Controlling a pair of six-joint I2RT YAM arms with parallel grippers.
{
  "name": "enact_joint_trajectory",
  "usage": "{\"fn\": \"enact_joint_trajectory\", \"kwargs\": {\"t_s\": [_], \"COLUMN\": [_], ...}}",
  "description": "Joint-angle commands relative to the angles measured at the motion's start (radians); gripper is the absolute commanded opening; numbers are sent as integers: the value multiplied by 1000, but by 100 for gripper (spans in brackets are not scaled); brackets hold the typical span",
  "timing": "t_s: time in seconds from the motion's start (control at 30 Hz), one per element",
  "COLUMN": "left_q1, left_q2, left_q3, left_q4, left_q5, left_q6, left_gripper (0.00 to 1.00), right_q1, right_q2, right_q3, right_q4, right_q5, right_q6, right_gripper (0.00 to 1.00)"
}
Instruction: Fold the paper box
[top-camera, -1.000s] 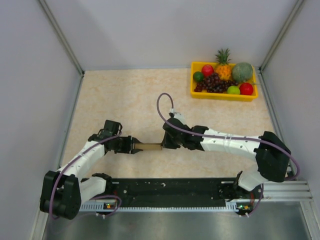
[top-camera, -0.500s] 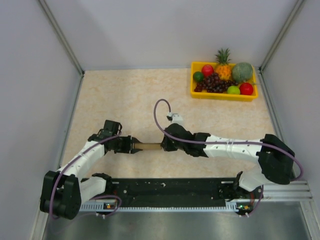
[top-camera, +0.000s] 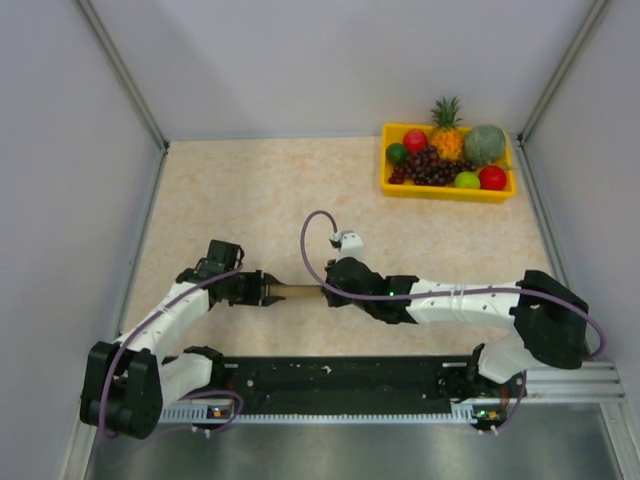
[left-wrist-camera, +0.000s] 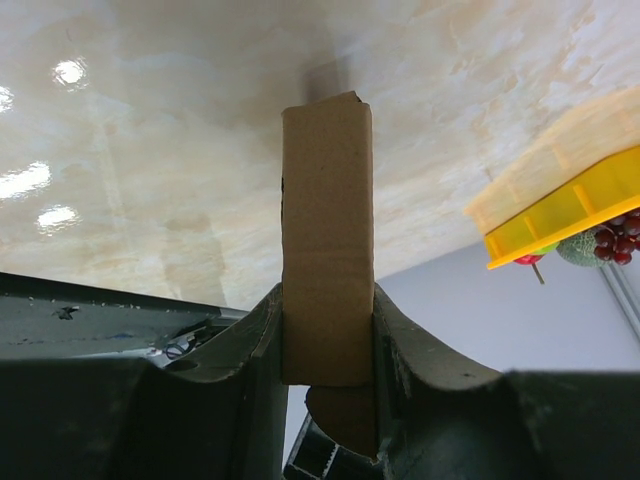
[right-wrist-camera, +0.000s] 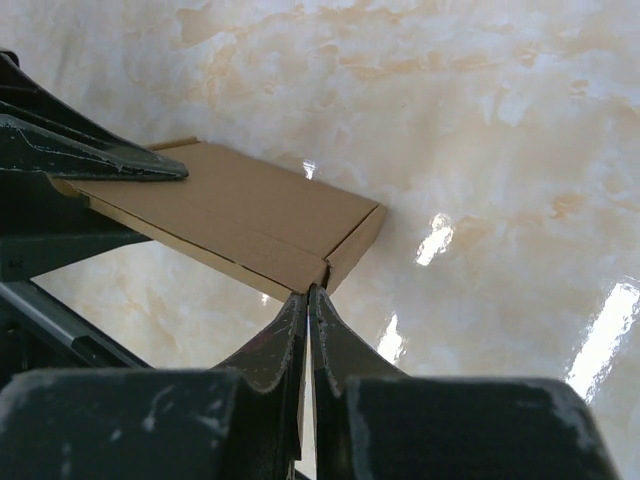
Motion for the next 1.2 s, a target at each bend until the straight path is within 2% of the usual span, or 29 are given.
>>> {"fn": "enact_joint_trajectory", "kwargs": {"t_s": [0.0,0.2,0.3,0.33,0.43,0.57,0.7,0.77,0.8,0.83,0.9,1.03,1.17], "left_q1": [-5,-4,-7,-5,-5,-5,-5,-5,-5,-5,-5,-5,-5], "left_q2": [-22,-35,-32,-29,-23,-17,-11,-11,-9,-8,-5,6,17], "left_q3": [-9,-22,-22,-22,-24,-19,-15,-16,-16,-15,-15,-21,-13], "left_q4": [0,21,14,12,14,20,20,24,24,24,21,28,31], "left_q5": [64,79,88,91,93,96,90,78,76,74,67,70,68], "left_q6": [12,-11,-4,-1,2,4,6,6,9,10,13,15,24], "left_gripper": [20,20,19,19,17,13,14,14,14,14,14,14,14], "right_q1": [21,29,32,35,73,86,88,86,86,86,75,69,14], "right_q2": [61,95,86,80,99,118,40,2,-33,-49,-90,-207,-347], "right_q3": [-92,-112,-153,-200,-250,-274,-198,-164,-143,-129,-103,-81,-54], "right_q4": [-72,0,110,202,285,301,125,47,40,25,-26,-82,-127], "right_q5": [145,201,225,237,312,311,307,283,270,253,238,149,32], "right_q6": [-36,-30,-62,-71,-97,-103,-126,-183,-206,-236,-243,-278,-294], "right_gripper": [0,0,0,0,0,0,0,7,20,24,37,50,67]}}
